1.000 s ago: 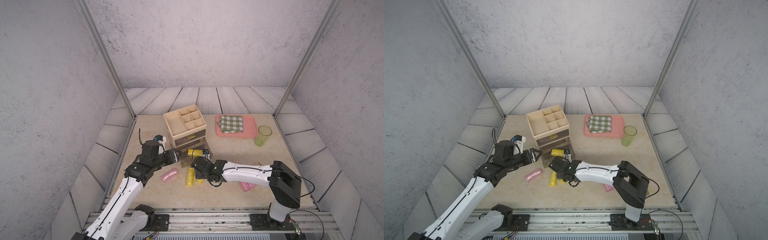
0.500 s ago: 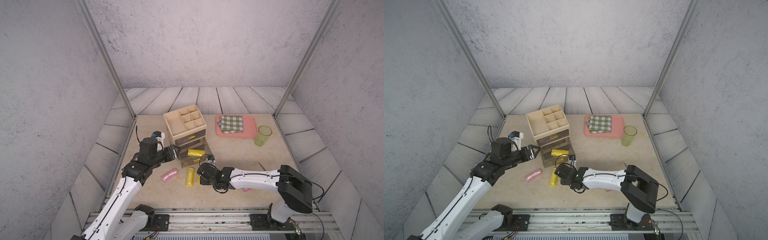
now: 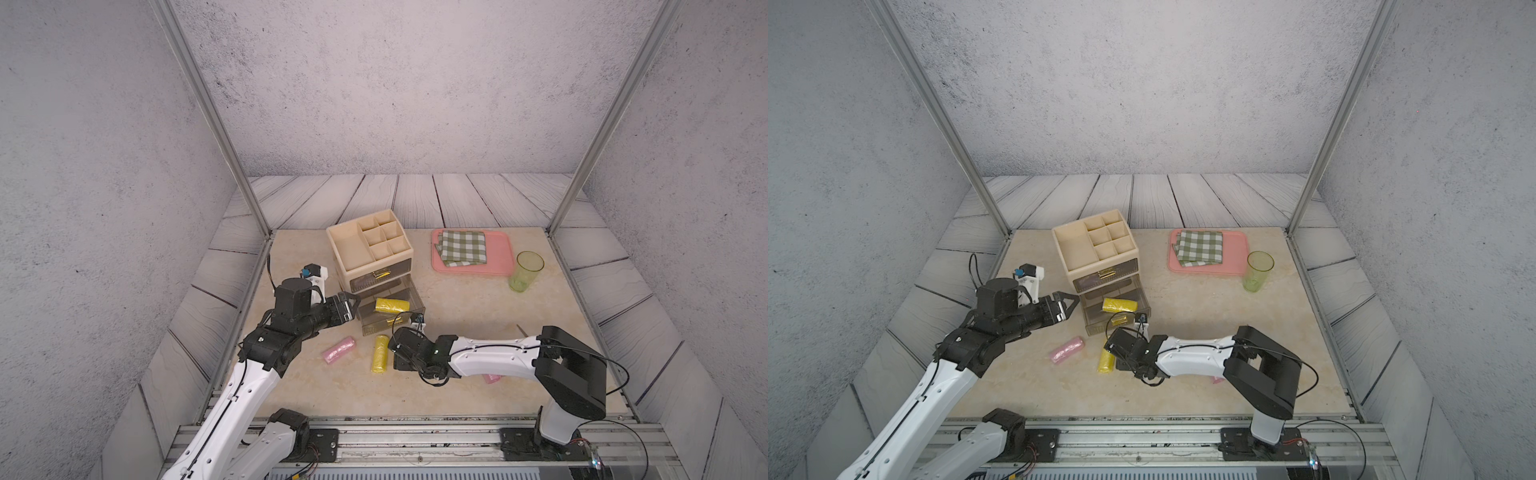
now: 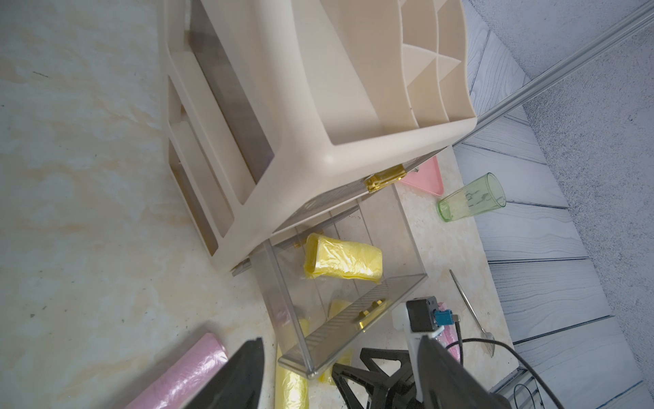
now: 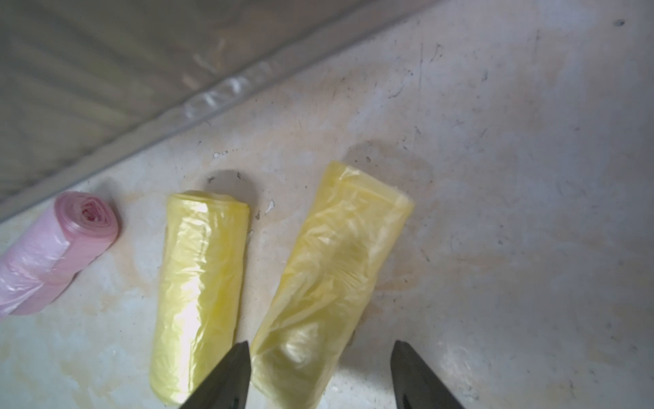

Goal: Sort the rolls of trash bags by color and place them into the drawer
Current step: Pick up the roll of trash bags from the center of the board.

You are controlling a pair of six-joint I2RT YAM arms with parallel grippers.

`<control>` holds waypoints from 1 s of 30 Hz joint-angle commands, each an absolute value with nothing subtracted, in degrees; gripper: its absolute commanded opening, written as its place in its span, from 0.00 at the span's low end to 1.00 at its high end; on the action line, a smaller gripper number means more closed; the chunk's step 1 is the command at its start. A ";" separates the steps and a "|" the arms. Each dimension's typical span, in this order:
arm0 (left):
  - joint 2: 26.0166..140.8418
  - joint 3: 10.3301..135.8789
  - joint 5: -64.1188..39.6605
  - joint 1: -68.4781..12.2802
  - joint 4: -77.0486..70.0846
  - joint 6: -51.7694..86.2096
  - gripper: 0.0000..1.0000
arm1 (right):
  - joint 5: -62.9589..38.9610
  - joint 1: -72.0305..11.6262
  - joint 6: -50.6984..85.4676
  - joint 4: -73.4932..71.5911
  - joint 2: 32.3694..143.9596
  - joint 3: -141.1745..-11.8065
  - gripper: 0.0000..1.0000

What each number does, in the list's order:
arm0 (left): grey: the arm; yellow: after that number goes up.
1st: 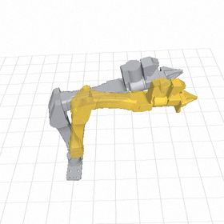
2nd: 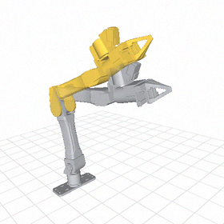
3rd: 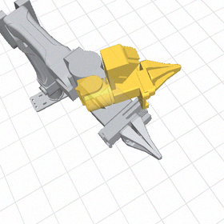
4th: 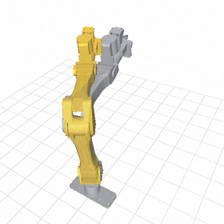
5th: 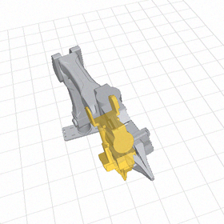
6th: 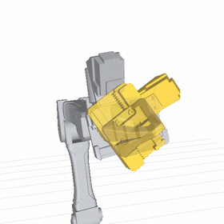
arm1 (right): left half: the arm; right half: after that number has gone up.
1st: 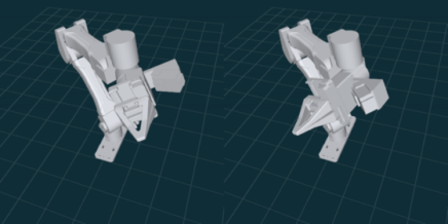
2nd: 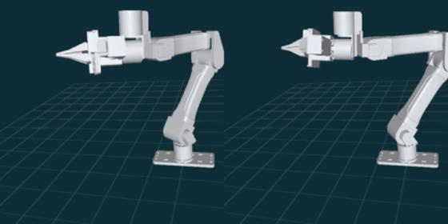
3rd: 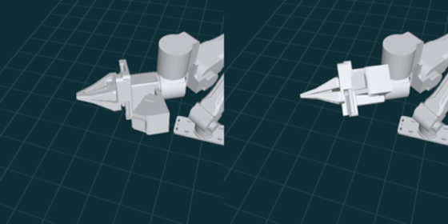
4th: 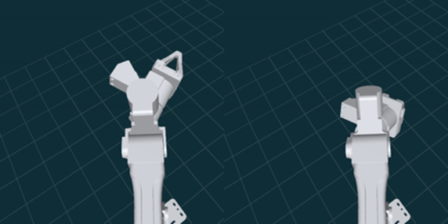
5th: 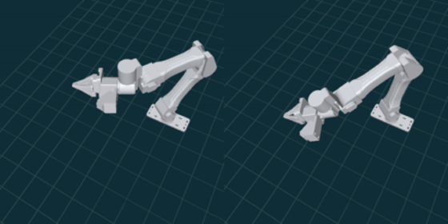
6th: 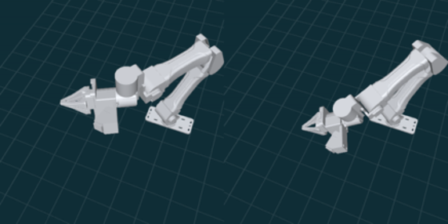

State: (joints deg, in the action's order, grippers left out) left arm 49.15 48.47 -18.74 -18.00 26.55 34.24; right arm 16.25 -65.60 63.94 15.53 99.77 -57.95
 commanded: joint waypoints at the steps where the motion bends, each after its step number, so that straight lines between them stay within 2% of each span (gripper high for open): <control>1: 48.19 47.79 -19.57 -17.37 26.81 33.40 0.74 | 16.86 -65.67 64.58 16.96 102.98 -60.25 0.68; 7: 47.30 47.20 -19.86 -17.36 27.07 33.56 0.74 | 16.70 -65.65 66.32 18.22 104.14 -60.07 0.65; 16: 46.67 47.04 -20.21 -17.32 27.07 34.09 0.74 | 15.67 -65.31 68.54 16.65 104.09 -56.42 0.51; 24: 46.71 47.02 -20.21 -17.33 27.25 34.02 0.74 | 16.33 -64.70 68.36 15.07 101.50 -53.34 0.30; 30: 46.94 47.48 -19.87 -17.31 27.33 33.93 0.74 | 16.76 -64.78 68.08 15.45 96.10 -50.26 0.27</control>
